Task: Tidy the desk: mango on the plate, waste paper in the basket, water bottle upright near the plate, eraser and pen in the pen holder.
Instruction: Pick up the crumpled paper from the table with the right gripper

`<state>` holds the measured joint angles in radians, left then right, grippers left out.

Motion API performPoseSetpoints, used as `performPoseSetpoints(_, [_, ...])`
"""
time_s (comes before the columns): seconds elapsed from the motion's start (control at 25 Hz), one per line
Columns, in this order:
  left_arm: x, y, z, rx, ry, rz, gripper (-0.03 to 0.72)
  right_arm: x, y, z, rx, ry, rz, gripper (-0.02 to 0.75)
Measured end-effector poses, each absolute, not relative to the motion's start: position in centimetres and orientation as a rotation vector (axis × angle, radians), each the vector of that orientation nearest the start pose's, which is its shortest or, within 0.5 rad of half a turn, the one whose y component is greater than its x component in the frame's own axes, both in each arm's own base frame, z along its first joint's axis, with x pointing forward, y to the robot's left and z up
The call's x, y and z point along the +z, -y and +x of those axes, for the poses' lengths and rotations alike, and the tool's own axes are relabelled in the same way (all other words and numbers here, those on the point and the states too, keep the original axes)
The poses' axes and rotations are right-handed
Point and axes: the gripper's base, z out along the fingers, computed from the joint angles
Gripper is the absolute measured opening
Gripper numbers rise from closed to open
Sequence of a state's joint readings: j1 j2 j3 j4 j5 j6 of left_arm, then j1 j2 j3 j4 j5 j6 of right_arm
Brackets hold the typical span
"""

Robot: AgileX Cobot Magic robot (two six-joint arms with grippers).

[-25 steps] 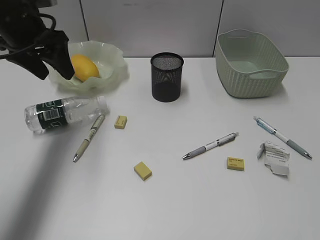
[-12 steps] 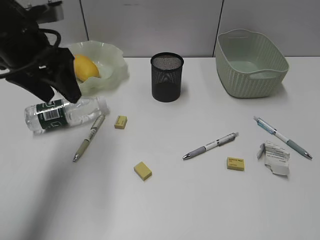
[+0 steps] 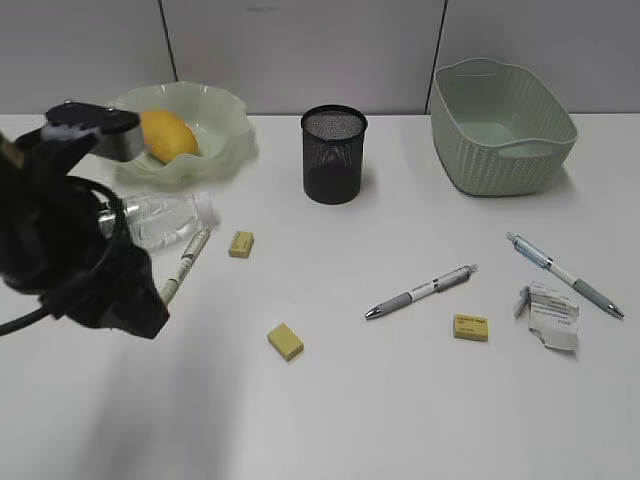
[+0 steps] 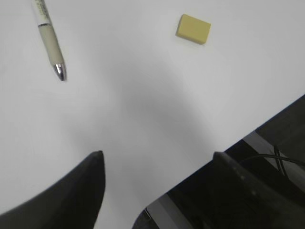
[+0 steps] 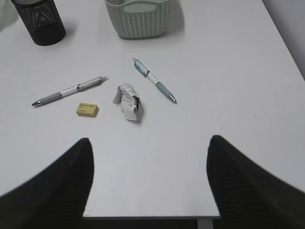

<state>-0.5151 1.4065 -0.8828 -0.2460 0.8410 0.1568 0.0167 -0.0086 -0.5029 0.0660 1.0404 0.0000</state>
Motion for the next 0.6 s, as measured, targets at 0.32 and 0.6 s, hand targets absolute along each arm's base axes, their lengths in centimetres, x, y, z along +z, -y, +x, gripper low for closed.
performPoseSetpoints(0.32, [27.0,10.1,14.7,-0.419,-2.462,0.686,0.517,28.0,-0.5,-0.6,0.089,-2.012,-0.019,0.582])
performPoseSetpoints(0.6, [30.1,6.3,8.4,-0.447,-2.125,0.640,0.512,28.0,-0.5,-0.6,0.091,-2.012,-0.020,0.582])
